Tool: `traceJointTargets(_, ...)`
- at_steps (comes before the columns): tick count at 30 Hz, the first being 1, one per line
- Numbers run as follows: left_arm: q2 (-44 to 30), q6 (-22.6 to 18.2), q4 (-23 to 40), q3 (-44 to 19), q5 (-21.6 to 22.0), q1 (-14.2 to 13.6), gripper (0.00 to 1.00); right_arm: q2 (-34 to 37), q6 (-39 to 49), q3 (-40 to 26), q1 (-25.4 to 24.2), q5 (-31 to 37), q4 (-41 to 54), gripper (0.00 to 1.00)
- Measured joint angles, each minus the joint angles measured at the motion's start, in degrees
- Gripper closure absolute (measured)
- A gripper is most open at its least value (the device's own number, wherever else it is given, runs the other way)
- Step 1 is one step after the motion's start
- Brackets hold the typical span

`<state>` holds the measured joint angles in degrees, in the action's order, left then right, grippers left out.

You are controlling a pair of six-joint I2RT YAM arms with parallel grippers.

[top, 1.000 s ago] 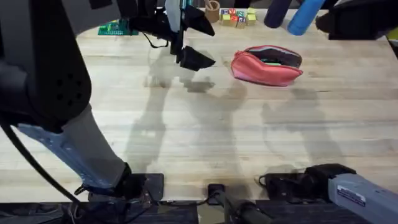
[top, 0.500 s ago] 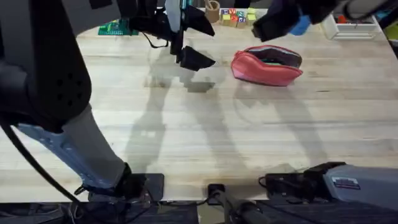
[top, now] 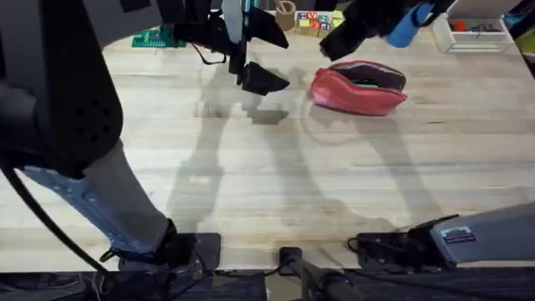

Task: Unzip the bag, pick up the pens from the table one at a time and place them inside, then zip the bag closed.

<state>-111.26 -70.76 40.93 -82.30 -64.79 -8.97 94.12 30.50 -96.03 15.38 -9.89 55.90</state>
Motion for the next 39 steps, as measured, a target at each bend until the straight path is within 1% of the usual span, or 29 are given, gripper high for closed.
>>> traceJointTargets(9, 0.0, 0.0, 0.0, 0.0, 0.0, 0.0, 0.007, 4.6, 0.0, 0.0, 0.3, 0.0, -0.5, 0.005)
traceJointTargets(23, 0.0, 0.0, 0.0, 0.0, 0.0, 0.0, 0.007, 5.6, 0.0, 0.0, 0.3, 0.0, -0.6, 0.006)
traceJointTargets(39, 0.0, 0.0, 0.0, 0.0, 0.0, 0.0, 0.008, 13.8, 0.0, 0.0, 0.6, 0.0, -2.6, 0.006)
